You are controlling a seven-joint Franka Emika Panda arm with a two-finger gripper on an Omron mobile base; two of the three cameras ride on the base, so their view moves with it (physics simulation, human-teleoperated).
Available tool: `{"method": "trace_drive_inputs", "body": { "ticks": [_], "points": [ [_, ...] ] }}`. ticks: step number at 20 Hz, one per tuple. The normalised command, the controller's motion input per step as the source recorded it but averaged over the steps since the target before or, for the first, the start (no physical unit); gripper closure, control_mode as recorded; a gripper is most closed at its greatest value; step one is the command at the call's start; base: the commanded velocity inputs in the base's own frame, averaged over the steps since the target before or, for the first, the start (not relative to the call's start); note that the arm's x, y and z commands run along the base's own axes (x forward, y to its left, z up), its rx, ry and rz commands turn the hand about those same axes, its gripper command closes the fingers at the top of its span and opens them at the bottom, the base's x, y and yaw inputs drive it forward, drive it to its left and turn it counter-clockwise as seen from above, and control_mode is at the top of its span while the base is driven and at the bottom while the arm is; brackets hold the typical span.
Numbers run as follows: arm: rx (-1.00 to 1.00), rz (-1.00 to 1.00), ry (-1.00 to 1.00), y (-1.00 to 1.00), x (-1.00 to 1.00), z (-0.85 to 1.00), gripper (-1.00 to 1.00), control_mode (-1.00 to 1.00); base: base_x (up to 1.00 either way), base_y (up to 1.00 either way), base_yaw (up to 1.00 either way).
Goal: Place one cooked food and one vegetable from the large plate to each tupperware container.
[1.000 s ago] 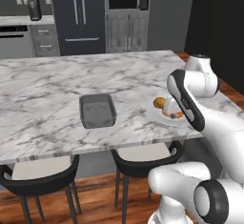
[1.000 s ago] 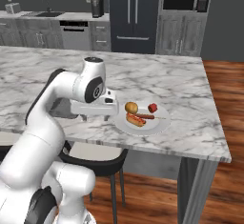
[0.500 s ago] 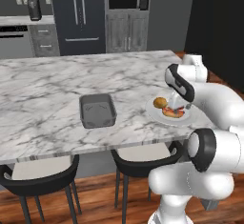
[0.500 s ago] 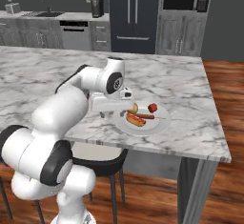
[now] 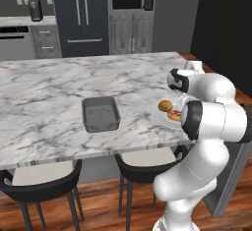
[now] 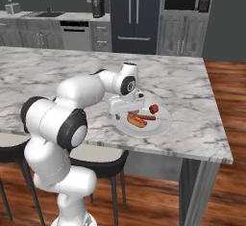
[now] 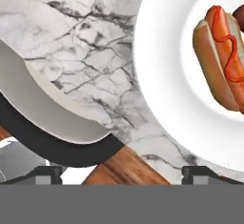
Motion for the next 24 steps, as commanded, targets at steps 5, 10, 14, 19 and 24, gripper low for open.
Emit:
{"method": "trace_drive_inputs", "body": {
  "ticks": [5,10,14,19,24],
  "points": [
    [0.03,0.12,-0.14,-0.19,0.46,-0.45,-1.0,-1.0,0.0,0.0,0.0],
    [0.1,0.04,-0.09,-0.05,0.55,-0.44,-1.0,-1.0,0.0,0.0,0.0],
    [0.06,0.02,-0.02,-0.01,0.53,-0.39,-1.0,-1.0,0.0,0.0,0.0],
    [0.03,0.01,0.03,-0.02,0.6,-0.07,-1.0,-1.0,0.0,0.0,0.0],
    [0.0,0.02,0.05,-0.06,0.43,-0.22,-1.0,-1.0,0.0,0.0,0.0]
  ]
}}
